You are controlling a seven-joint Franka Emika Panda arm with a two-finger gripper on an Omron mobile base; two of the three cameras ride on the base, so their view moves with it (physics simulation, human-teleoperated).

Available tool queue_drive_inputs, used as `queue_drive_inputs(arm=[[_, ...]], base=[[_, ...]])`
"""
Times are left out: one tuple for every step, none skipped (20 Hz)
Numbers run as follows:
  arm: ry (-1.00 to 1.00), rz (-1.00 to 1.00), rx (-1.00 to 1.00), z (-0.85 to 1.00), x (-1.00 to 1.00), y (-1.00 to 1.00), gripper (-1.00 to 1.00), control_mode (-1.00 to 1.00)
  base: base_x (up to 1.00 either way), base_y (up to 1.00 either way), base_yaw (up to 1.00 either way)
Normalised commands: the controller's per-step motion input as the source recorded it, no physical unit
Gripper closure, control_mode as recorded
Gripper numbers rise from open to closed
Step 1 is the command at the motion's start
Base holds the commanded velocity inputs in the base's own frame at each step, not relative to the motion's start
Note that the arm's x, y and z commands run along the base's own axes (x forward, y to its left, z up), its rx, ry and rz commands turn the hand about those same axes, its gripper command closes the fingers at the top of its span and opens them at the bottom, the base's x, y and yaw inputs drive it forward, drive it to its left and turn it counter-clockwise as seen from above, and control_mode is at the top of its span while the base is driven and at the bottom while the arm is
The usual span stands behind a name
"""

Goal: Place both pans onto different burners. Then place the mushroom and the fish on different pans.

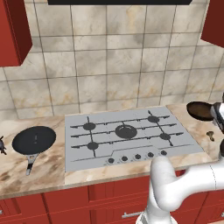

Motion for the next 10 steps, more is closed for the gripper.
queue_drive_inputs(arm=[[0.01, 0.00, 0.01, -0.15, 0.26, -0.13, -1.00, -1.00], [0.02, 0.00, 0.01, -0.14, 0.24, -0.11, -1.00, -1.00], [0.02, 0.00, 0.01, -0.15, 0.22, -0.11, -1.00, -1.00], [0.02, 0.00, 0.01, -0.16, 0.21, -0.13, -1.00, -1.00], [0.03, 0.00, 0.01, -0.17, 0.20, -0.12, -1.00, -1.00], [0.03, 0.00, 0.01, -0.18, 0.18, -0.14, -1.00, -1.00], [0.04, 0.00, 0.02, -0.18, 0.16, -0.14, -1.00, -1.00], [0.04, 0.00, 0.01, -0.21, 0.19, -0.12, -1.00, -1.00], [0.04, 0.00, 0.01, -0.20, 0.19, -0.11, -1.00, -1.00], [0.04, 0.00, 0.01, -0.17, 0.19, -0.12, -1.00, -1.00]], base=[[0.00, 0.00, 0.00], [0.00, 0.00, 0.00], [0.00, 0.00, 0.00], [0.00, 0.00, 0.00], [0.00, 0.00, 0.00], [0.00, 0.00, 0.00], [0.00, 0.00, 0.00], [0.00, 0.00, 0.00], [0.00, 0.00, 0.00], [0.00, 0.00, 0.00]])
